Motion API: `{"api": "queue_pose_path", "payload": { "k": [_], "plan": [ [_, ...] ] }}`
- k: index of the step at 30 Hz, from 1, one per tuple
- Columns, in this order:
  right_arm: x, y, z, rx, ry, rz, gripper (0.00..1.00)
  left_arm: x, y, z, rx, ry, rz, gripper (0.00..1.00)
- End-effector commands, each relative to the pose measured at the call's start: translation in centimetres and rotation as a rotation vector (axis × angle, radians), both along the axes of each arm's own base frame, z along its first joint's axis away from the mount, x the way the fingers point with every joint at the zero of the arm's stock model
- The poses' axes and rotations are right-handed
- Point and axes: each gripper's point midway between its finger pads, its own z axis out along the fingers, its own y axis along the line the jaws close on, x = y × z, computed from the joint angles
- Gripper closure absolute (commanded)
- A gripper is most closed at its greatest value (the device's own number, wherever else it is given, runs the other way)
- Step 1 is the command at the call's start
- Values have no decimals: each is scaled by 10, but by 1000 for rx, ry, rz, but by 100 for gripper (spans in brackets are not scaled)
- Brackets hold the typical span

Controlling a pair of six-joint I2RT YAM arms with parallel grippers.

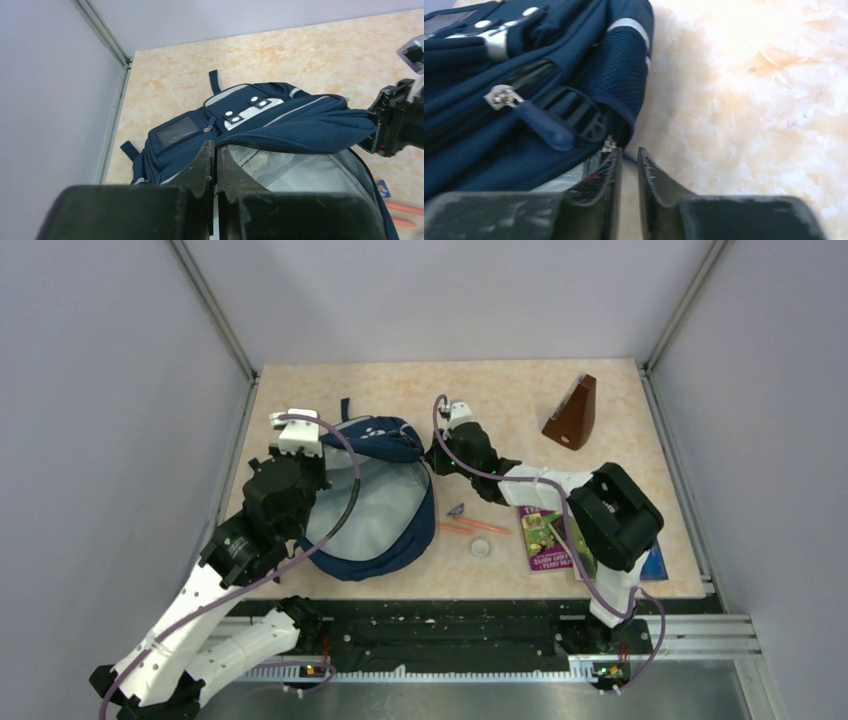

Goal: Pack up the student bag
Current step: Unzip the student bag at the center of the board, then move the book to the center of the board.

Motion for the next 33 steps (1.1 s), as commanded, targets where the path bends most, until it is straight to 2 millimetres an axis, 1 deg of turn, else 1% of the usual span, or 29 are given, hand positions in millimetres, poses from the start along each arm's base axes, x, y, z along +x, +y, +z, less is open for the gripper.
{"api": "queue_pose_path", "payload": {
  "k": [1,2,3,5,7,8,9,10,11,12,13,15,17,21,24,26,28,32,33],
  "plan": [
    [8,-26,21,-103,-35,-32,71,7,16,26,-67,-128,108,100],
    [5,-30,28,-108,-43,-33,59,8,16,20,-55,-112,115,100],
    [1,-36,36,-114,-50,-37,51,9,16,13,-46,-98,119,100],
    [-10,-48,52,-119,-58,-45,40,10,15,-1,-29,-67,120,100],
    [-23,-66,65,-135,-61,-74,32,11,16,-14,-11,-36,134,100],
    [-29,-78,71,-147,-61,-101,29,12,17,-20,-2,-23,138,100],
    [-37,-92,70,-170,-51,-130,27,13,17,-24,6,-12,140,100],
    [-43,-108,73,-193,-48,-171,24,13,15,-28,12,-3,133,100],
    [-50,-130,71,-238,-32,-238,21,14,13,-31,-5,4,129,100],
    [-58,-149,75,-256,-27,-295,18,14,11,-33,-16,11,121,100],
    [-64,-168,74,-282,-14,-358,14,15,8,-36,-22,18,109,100],
    [-77,-204,67,-325,27,-465,10,16,2,-42,-26,34,83,100],
    [-90,-236,56,-358,87,-555,8,18,-4,-47,-29,52,60,100],
    [-115,-289,28,-407,212,-735,2,20,-19,-55,-53,85,-2,100],
    [-135,-322,6,-466,297,-877,1,20,-26,-60,-61,108,-27,100],
    [-145,-338,-3,-500,338,-951,1,20,-29,-61,-69,113,-42,100],
    [-153,-347,-10,-513,372,-1001,1,19,-30,-60,-75,113,-48,100],
    [-153,-354,-15,-462,409,-1041,1,17,-31,-59,-86,110,-59,100],
    [-153,-354,-21,-433,429,-1037,1,17,-31,-59,-89,109,-61,100]
  ]
}}
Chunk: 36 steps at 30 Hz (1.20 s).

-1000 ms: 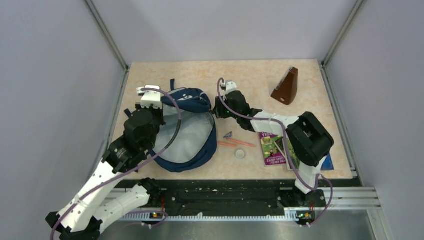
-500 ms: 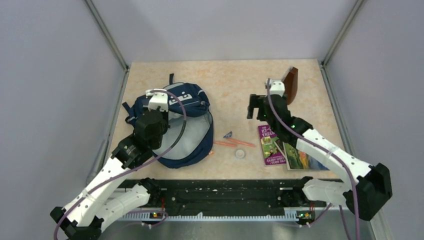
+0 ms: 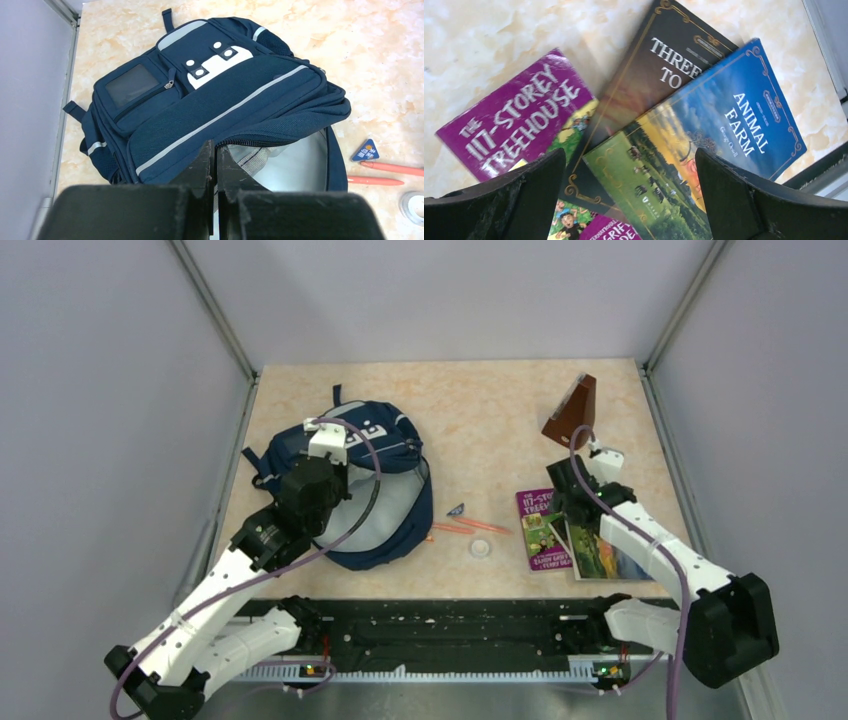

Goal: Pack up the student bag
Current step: Move the book to the center of the board.

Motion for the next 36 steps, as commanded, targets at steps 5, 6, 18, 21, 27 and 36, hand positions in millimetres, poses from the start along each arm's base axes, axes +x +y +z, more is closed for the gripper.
{"api": "queue_pose_path", "payload": {
  "k": [5,6,18,21,27,36],
  "plan": [
    [-2,-3,-21,151,-11,-69,2,0,-3,22,-95,-74,-5,100],
    [0,1,-22,164,-11,-55,2,0,-4,21,-95,-73,-8,100],
    [2,55,-50,348,33,70,15,1,-6,20,-97,-65,-14,100],
    [4,70,-54,365,32,92,18,1,-6,20,-95,-65,-14,100],
    [10,101,-57,437,14,155,33,2,-5,18,-89,-62,-8,100],
    [19,128,-56,468,-7,226,54,3,-5,16,-81,-58,-4,100]
  ]
}}
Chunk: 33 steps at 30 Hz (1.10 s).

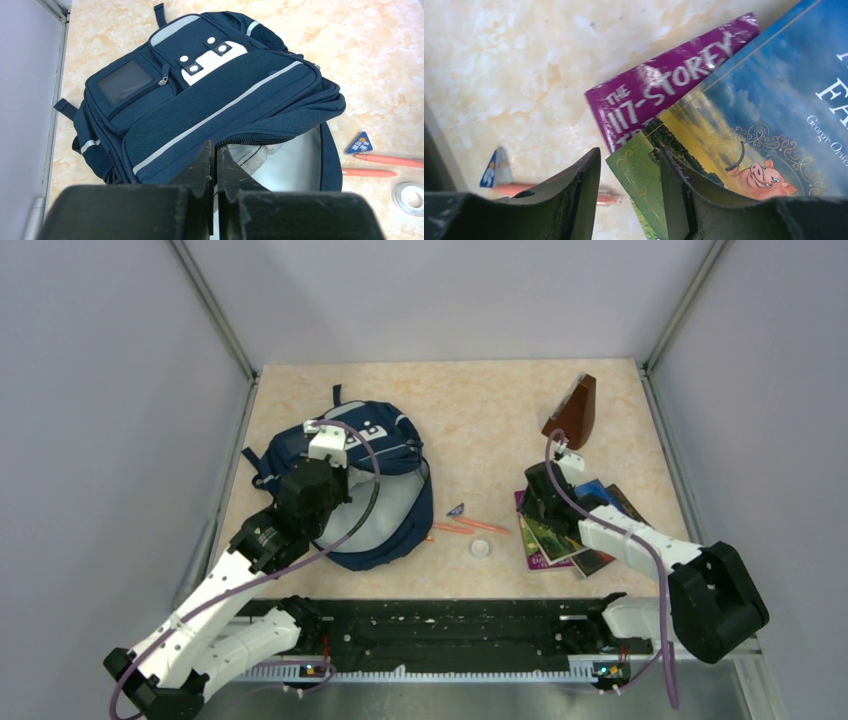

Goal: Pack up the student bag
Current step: Move the book to the center of the board, then pick up the book from the center of the board.

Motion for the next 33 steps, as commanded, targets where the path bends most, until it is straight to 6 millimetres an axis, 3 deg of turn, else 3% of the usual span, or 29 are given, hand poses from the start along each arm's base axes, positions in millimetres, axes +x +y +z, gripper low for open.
{"api": "queue_pose_path", "payload": {
  "k": [1,8,12,15,27,33],
  "plan": [
    [-14,34,-16,94,86,84,55,8,-2,21,-63,-75,23,100],
    [-14,37,5,-108,23,131,51,8,-1,20,-62,-76,25,100],
    [-18,36,17,-276,-10,180,28,8,-3,20,-64,-75,19,100],
    [-20,31,18,-385,9,207,20,8,-3,19,-63,-71,17,100],
    [-8,30,13,-773,79,225,17,8,-4,18,-63,-69,14,100],
    [-5,21,10,-861,89,195,20,8,-2,19,-61,-74,21,100]
  ]
}}
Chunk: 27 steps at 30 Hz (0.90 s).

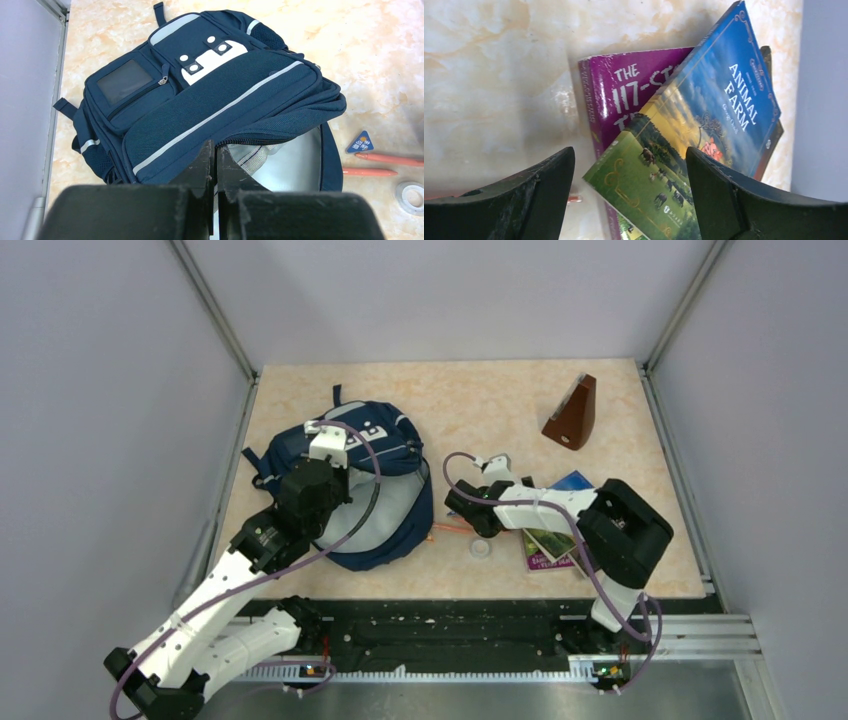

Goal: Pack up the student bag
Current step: Pick up the book from the center of the board.

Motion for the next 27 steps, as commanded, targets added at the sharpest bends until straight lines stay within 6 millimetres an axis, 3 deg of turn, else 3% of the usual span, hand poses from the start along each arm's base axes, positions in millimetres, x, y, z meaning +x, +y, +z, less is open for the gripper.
{"api": "queue_pose_path", "payload": {
  "k": [1,17,21,23,27],
  "plan": [
    [5,-9,17,-86,-57,-15,22,8,-2,22,-65,-79,22,100],
    [8,-8,20,-88,-78,1,66,8,-1,22,-63,-82,26,100],
    [9,-9,34,-70,-122,0,82,8,-1,22,-63,-83,24,100],
    [9,-8,48,-43,-165,3,97,8,-3,22,-62,-83,15,100],
    [11,-4,76,31,-237,18,100,8,-3,23,-61,-88,12,100]
  ]
}}
